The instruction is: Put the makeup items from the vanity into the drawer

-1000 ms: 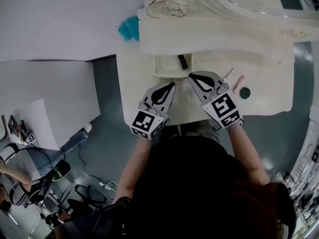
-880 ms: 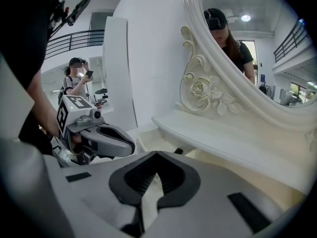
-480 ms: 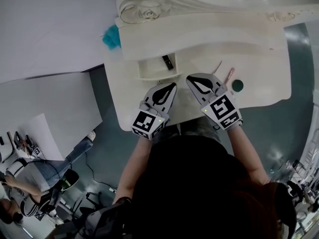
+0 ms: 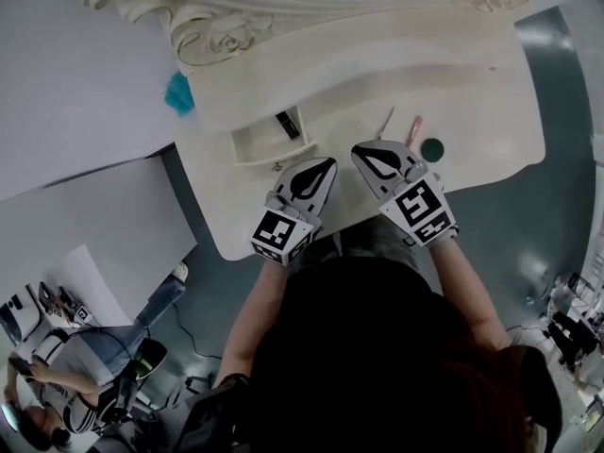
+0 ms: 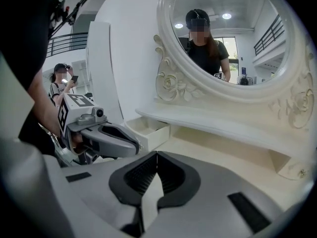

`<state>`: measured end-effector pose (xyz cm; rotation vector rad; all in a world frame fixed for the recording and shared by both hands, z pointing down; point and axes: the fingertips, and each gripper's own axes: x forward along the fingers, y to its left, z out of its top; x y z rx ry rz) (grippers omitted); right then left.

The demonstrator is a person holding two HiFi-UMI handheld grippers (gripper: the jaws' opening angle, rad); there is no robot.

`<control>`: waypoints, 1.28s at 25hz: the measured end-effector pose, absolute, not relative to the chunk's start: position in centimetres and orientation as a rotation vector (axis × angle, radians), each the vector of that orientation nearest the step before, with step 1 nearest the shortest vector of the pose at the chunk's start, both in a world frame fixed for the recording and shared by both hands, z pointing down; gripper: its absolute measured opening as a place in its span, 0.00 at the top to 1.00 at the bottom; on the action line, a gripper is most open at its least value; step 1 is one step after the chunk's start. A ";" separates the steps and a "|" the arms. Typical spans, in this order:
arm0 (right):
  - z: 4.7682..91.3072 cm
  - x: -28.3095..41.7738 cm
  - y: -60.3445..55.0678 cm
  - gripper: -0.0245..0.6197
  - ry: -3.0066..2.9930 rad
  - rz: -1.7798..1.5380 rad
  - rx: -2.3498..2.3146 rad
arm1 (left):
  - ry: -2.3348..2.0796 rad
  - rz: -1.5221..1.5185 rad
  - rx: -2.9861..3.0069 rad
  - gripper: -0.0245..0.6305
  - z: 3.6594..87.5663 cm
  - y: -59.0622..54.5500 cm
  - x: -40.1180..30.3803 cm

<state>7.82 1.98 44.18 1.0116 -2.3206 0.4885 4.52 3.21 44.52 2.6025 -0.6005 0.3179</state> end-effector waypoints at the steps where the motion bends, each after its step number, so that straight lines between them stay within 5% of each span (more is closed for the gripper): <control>1: 44.3 8.2 2.1 0.93 -2.312 0.495 1.020 | -0.585 0.324 2.605 0.94 44.7 3.3 4.9; 14: 49.3 14.6 2.8 0.92 -2.014 0.723 1.295 | -0.473 0.363 2.594 0.94 45.5 3.7 7.3; 17: 50.3 15.8 2.3 0.81 -1.957 0.801 1.354 | -0.467 0.369 2.588 0.94 45.7 3.7 7.4; 26: 52.6 16.8 0.1 0.69 -1.872 1.035 1.466 | -0.480 0.378 2.574 0.94 46.0 3.3 7.2; 32: 53.1 17.1 -0.1 0.70 -1.804 0.960 1.465 | -0.510 0.369 2.562 0.94 46.1 3.0 6.6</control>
